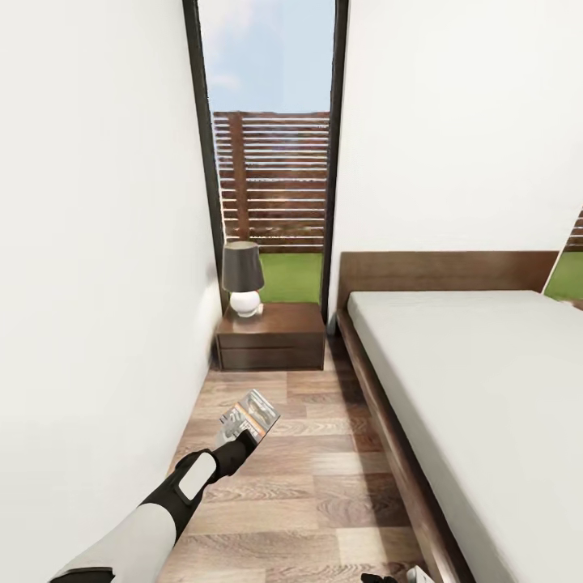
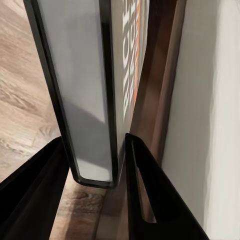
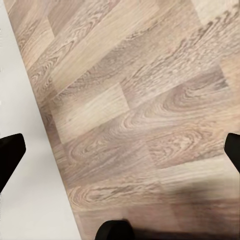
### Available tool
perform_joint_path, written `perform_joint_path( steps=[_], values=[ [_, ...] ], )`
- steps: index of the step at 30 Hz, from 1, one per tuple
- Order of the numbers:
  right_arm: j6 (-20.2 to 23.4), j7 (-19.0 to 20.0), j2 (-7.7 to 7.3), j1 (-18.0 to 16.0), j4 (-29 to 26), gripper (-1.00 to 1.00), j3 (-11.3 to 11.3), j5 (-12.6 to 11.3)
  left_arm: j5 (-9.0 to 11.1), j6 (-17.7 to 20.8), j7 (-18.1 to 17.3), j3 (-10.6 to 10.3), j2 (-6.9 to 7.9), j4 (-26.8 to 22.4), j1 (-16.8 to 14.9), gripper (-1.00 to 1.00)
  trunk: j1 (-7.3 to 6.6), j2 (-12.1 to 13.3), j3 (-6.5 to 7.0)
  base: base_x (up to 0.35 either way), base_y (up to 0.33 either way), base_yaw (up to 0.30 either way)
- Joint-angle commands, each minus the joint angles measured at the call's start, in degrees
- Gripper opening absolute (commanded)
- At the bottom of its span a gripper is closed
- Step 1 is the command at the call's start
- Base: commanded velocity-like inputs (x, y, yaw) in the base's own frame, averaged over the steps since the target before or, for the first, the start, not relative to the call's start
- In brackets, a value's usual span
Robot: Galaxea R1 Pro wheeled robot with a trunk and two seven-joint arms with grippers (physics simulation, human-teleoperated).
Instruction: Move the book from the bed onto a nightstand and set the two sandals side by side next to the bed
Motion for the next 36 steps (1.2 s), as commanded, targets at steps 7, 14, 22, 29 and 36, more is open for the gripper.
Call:
perform_joint_path(
  steps=[7,14,22,29,36],
  values=[
    [0.3,0.2,-0.01,-0.1,0.1,1.0,0.0,-0.6,0.3,0.4,-0.1,0.4,-0.04,0.0,0.0,-1.0,0.02,0.0,-0.06,0.198,-0.001,0.0],
    [0.3,0.2,-0.02,-0.1,0.1,1.0,0.0,-0.6,0.3,0.4,-0.1,0.4,-0.04,0.0,0.0,-1.0,0.02,0.0,-0.06,0.199,0.0,0.0],
    [0.3,0.2,0.02,-0.1,0.1,1.0,0.0,-0.6,0.3,0.4,-0.1,0.4,-0.04,0.0,0.0,-1.0,0.02,0.0,-0.06,0.2,-0.027,0.0],
    [0.3,0.2,0.02,-0.1,0.1,1.0,-0.1,-0.6,0.3,0.4,-0.1,0.4,-0.03,-0.1,0.0,-1.0,0.02,0.0,-0.06,0.2,-0.088,0.0],
    [0.4,0.2,-0.03,-0.1,0.1,1.0,-0.1,-0.6,0.3,0.4,-0.1,0.4,0.0,0.0,0.0,-1.0,0.02,0.0,-0.06,0.2,-0.114,0.0]
  ],
)
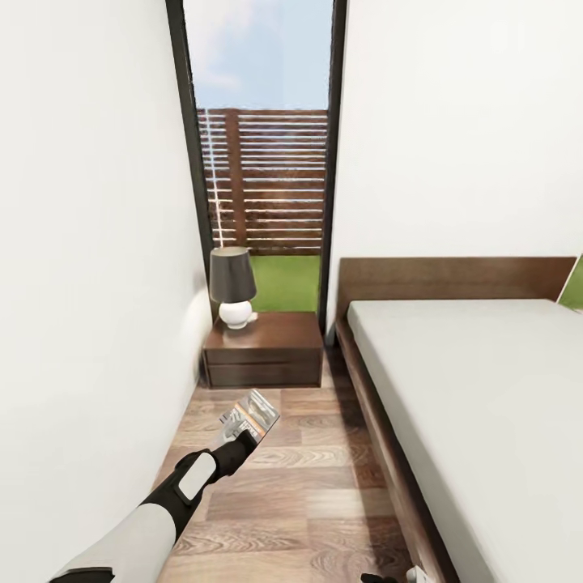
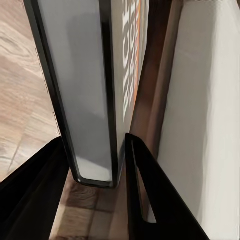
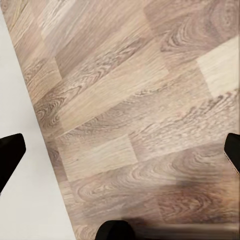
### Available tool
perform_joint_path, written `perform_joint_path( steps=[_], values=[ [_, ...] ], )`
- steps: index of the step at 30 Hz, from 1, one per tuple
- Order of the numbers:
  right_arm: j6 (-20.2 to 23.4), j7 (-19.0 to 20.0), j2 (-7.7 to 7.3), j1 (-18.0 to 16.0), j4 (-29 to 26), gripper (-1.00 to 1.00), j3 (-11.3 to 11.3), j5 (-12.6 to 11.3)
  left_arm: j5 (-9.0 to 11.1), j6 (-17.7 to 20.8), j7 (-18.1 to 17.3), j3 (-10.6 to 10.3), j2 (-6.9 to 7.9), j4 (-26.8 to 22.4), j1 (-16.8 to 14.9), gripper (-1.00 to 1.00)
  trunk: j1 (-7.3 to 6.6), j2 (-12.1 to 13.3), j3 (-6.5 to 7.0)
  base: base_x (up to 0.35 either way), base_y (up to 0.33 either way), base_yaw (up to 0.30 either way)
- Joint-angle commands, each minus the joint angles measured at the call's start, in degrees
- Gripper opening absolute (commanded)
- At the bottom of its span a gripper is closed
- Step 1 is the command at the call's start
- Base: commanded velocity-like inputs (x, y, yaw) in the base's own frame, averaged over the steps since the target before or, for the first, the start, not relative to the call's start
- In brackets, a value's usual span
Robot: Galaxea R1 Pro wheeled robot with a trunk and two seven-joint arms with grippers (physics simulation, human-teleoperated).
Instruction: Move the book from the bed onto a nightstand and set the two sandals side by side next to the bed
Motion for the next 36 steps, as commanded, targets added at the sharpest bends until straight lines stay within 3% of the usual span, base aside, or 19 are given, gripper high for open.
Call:
perform_joint_path(
  steps=[1,36],
  values=[
    [0.4,0.2,-0.02,-0.1,0.1,1.0,-0.1,-0.6,0.4,0.5,-0.1,0.4,-0.04,-0.1,0.0,-1.0,0.02,0.0,-0.06,0.2,-0.122,0.0],
    [0.3,0.2,0.04,-0.1,0.1,1.0,-0.1,-0.6,0.4,0.5,-0.3,0.3,0.09,-0.1,0.0,-1.0,0.02,0.0,-0.06,0.204,-0.013,0.0]
  ],
)
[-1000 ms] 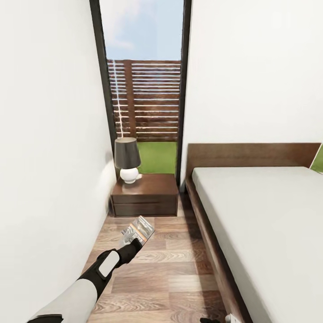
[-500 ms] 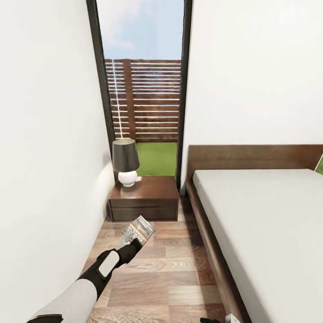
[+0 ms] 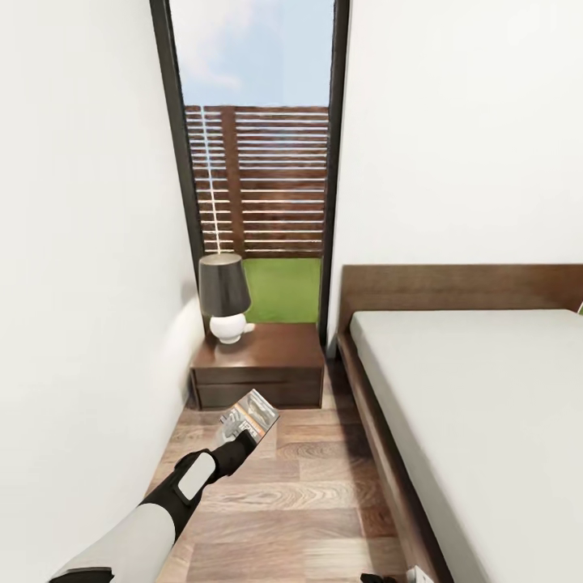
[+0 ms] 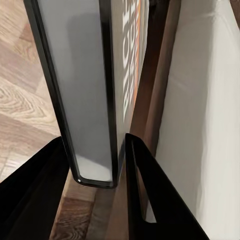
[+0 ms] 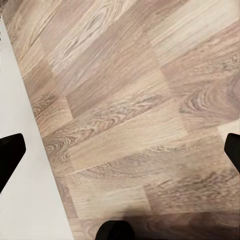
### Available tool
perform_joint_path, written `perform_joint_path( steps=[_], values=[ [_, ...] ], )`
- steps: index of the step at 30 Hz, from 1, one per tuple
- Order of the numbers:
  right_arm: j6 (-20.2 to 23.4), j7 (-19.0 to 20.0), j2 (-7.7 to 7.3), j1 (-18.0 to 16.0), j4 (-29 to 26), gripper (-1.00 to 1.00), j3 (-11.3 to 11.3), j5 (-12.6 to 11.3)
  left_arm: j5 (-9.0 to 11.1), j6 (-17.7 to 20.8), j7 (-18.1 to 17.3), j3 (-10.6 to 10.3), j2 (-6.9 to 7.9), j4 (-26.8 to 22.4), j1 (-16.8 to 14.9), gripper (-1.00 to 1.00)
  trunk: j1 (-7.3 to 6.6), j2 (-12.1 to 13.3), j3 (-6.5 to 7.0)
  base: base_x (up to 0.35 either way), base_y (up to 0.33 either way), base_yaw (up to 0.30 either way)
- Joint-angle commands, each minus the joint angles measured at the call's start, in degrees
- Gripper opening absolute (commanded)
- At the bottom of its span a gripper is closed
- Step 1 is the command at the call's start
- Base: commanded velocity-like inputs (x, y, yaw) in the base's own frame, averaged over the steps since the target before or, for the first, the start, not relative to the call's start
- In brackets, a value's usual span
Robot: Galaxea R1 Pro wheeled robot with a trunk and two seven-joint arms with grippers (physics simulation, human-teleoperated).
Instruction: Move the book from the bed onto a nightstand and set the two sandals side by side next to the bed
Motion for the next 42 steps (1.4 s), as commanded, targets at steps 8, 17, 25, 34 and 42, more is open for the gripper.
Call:
perform_joint_path(
  steps=[8,17,25,34,42],
  values=[
    [0.4,0.2,-0.03,-0.1,0.1,1.0,0.0,-0.6,0.4,0.4,-0.1,0.4,-0.03,-0.1,0.0,-1.0,0.02,0.0,-0.06,0.206,0.0,0.0],
    [0.4,0.2,-0.03,-0.1,0.1,1.0,0.0,-0.6,0.4,0.4,-0.1,0.4,0.0,-0.1,0.0,-1.0,0.02,0.0,-0.06,0.206,0.0,0.0],
    [-0.6,0.2,-0.03,-0.1,0.2,1.0,0.0,-0.4,0.4,0.4,-0.1,0.4,0.03,-0.1,0.0,-1.0,0.02,0.0,-0.06,0.206,0.0,0.0],
    [-1.7,0.2,-0.03,-0.1,0.2,1.0,0.0,-0.4,0.4,0.4,-0.1,0.4,0.03,-0.1,0.0,-1.0,0.02,0.0,-0.06,0.206,0.0,0.0],
    [-1.7,0.2,-0.03,-0.1,0.2,1.0,0.0,-0.4,0.4,0.4,-0.1,0.4,0.03,-0.1,0.0,-1.0,0.02,0.0,-0.06,0.206,0.0,0.0]
  ],
)
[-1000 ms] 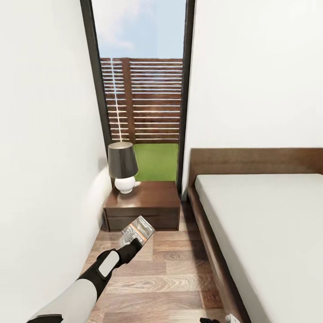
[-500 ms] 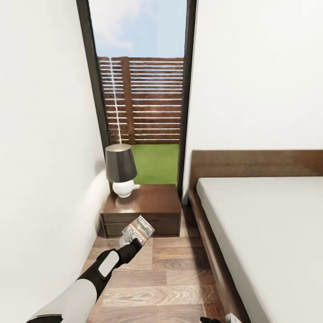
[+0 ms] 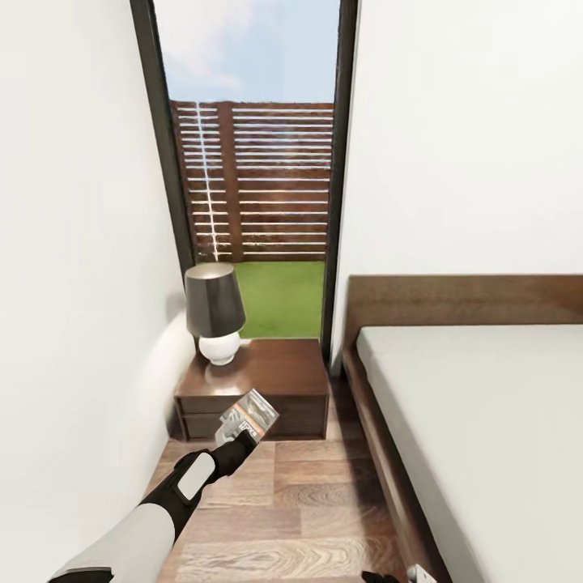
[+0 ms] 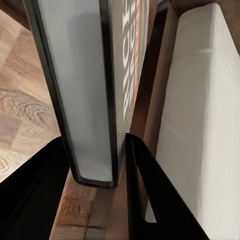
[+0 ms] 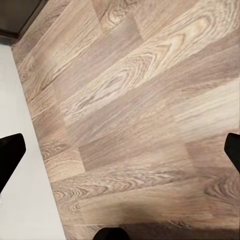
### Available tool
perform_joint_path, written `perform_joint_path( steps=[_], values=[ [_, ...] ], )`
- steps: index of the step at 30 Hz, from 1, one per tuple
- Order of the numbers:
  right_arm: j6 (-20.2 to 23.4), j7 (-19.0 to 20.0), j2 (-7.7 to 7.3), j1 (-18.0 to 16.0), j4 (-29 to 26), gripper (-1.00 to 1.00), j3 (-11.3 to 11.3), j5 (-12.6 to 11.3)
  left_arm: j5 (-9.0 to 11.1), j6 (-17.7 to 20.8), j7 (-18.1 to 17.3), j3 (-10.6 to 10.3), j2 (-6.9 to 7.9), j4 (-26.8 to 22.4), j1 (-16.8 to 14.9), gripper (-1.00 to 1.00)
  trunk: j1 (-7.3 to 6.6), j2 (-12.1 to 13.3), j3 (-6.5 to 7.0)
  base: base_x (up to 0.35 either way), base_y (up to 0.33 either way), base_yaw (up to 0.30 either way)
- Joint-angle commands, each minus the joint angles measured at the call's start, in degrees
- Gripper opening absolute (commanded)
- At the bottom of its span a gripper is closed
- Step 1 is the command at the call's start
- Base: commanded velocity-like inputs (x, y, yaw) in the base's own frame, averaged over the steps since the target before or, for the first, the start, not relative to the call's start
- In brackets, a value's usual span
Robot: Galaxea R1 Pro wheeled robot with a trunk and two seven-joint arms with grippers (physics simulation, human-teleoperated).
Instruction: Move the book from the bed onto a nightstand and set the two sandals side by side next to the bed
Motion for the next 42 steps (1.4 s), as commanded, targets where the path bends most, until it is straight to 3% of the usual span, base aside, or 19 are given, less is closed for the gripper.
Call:
perform_joint_path(
  steps=[1,42],
  values=[
    [0.4,0.2,-0.03,-0.1,0.1,1.0,-0.1,-0.6,0.4,0.5,-0.1,0.4,-0.05,-0.1,0.0,-1.0,0.02,0.0,-0.06,0.206,0.0,0.0],
    [0.3,0.2,0.05,-0.1,0.1,1.0,-0.1,-0.5,0.4,0.5,-0.1,0.4,-0.05,-0.1,0.0,-1.0,0.02,0.0,-0.06,0.206,0.0,0.0]
  ],
)
